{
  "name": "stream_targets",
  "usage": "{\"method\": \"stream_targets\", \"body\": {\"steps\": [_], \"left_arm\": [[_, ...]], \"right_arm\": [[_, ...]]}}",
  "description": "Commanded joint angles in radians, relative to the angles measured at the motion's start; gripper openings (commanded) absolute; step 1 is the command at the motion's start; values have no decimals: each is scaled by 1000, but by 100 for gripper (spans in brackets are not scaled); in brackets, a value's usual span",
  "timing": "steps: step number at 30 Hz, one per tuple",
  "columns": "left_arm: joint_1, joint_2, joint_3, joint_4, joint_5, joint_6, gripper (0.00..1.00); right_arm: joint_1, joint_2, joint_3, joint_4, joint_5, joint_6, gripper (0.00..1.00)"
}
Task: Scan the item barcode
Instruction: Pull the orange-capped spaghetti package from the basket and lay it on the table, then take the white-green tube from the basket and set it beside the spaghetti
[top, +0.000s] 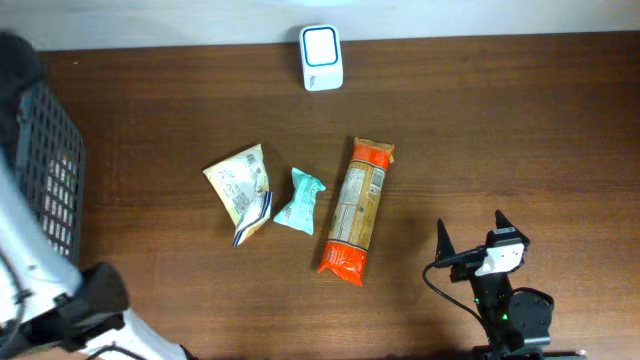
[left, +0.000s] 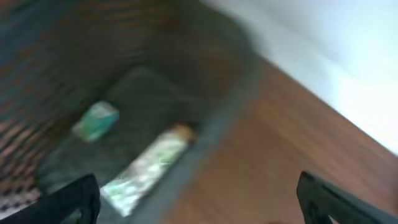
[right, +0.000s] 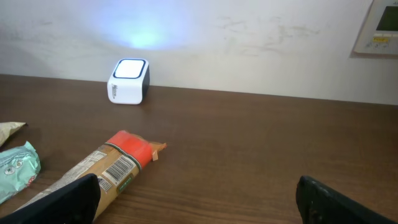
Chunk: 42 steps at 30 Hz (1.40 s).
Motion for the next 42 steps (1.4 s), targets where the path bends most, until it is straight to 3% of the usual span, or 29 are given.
{"method": "stream_targets", "body": {"steps": [1, 4, 6, 8, 13, 15, 16, 17, 20, 23, 28, 34, 35, 36, 37, 38, 42], "left_arm": [[190, -23, -99, 34, 57, -55, 99], [328, -23, -353, 201, 210, 119, 100], [355, -23, -526, 322, 216, 187, 100], [376, -18, -778, 588, 216, 296, 93], [375, -13, -1059, 995, 309, 582, 93], [375, -7, -1094, 1049, 325, 638, 90], [377, -7, -1093, 1038, 348, 637, 84], [377, -8, -1058, 976, 384, 637, 84], [377, -6, -776, 747, 476, 643, 91], [377, 53, -592, 568, 506, 764, 92], [376, 321, -592, 521, 666, 825, 92], [357, 498, -593, 490, 671, 842, 89], [348, 519, -593, 491, 668, 842, 72], [344, 522, -593, 496, 667, 842, 46], [344, 520, -589, 501, 667, 841, 13], [346, 517, -581, 501, 663, 826, 0], [350, 455, -476, 464, 640, 721, 0]], "right_arm": [[7, -6, -7, -2, 4, 8, 99], [7, -6, -7, -2, 4, 8, 99], [7, -6, -7, -2, 5, 8, 99], [7, -6, -7, -2, 4, 8, 99], [7, -6, -7, -2, 4, 8, 99], [7, -6, -7, -2, 4, 8, 99], [7, -6, -7, -2, 4, 8, 99], [7, -6, -7, -2, 4, 8, 99], [7, -6, -7, -2, 4, 8, 99], [7, -6, -7, -2, 4, 8, 99], [7, -6, -7, -2, 4, 8, 99], [7, -6, -7, -2, 4, 8, 99], [7, -6, -7, -2, 4, 8, 99], [7, -6, -7, -2, 4, 8, 99], [7, -6, -7, -2, 4, 8, 99], [7, -6, -7, -2, 5, 8, 99], [7, -6, -7, -2, 5, 8, 99]]}}
